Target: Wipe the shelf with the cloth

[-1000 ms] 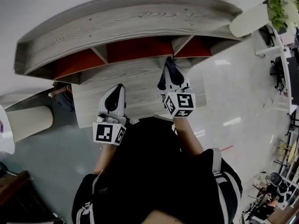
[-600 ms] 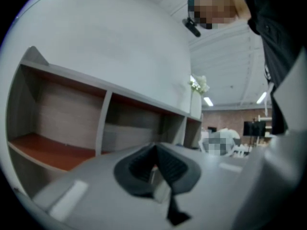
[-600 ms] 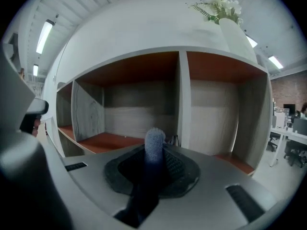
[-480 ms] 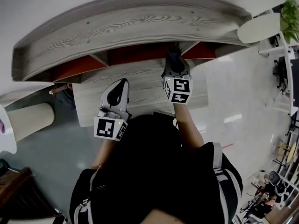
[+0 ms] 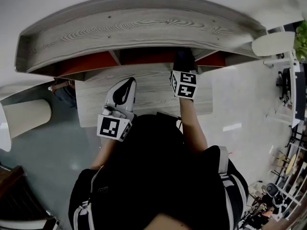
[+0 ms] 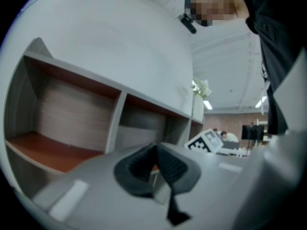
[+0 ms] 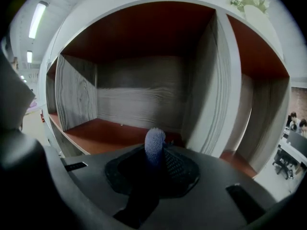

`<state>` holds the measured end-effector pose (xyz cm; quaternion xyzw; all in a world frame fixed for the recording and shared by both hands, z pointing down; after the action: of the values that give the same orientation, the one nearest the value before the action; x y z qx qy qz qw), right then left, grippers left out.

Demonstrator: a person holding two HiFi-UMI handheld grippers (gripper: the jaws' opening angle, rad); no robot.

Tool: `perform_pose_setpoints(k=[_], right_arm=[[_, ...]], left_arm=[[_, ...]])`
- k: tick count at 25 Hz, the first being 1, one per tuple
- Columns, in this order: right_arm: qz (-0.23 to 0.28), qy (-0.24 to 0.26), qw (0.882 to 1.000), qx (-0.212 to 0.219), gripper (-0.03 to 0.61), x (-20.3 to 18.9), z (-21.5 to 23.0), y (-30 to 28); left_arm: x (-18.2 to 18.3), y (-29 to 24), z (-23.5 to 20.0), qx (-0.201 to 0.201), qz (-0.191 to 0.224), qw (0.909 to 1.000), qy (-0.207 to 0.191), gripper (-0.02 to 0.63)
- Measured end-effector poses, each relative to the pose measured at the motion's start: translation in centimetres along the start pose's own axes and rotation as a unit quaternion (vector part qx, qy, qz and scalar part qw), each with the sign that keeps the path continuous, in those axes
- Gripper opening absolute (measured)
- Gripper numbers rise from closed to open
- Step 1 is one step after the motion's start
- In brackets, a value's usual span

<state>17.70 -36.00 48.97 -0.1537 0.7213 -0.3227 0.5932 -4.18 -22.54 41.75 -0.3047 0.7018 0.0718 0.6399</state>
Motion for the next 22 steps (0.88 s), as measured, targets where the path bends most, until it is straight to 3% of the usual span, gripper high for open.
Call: perform_pose_setpoints(k=[8,22], right_arm=[[-0.053,0.04,0.998,0.0,0.054,1.0,-1.7,-0.9],[-0.05,0.099,0.993,0.041,0.054,2.2,-9.5,-1.2]], left_arm=[[0.0,1.5,-1.5,0.0,0.008,1.0,-0.001,0.005],[-0.8,6.1,-3.7,0.024,0.02,0.9994,0.01,0.005]])
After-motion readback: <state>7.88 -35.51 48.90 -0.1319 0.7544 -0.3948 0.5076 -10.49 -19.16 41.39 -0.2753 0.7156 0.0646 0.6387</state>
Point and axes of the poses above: the fingertips, and each gripper's own axes: y backward along the fingers, z to its right, x out of its top, the point moved 6 cm from there along y, backward along the fingers, and after that the axes turned 14 degrees about -z, right-handed, at the moved point
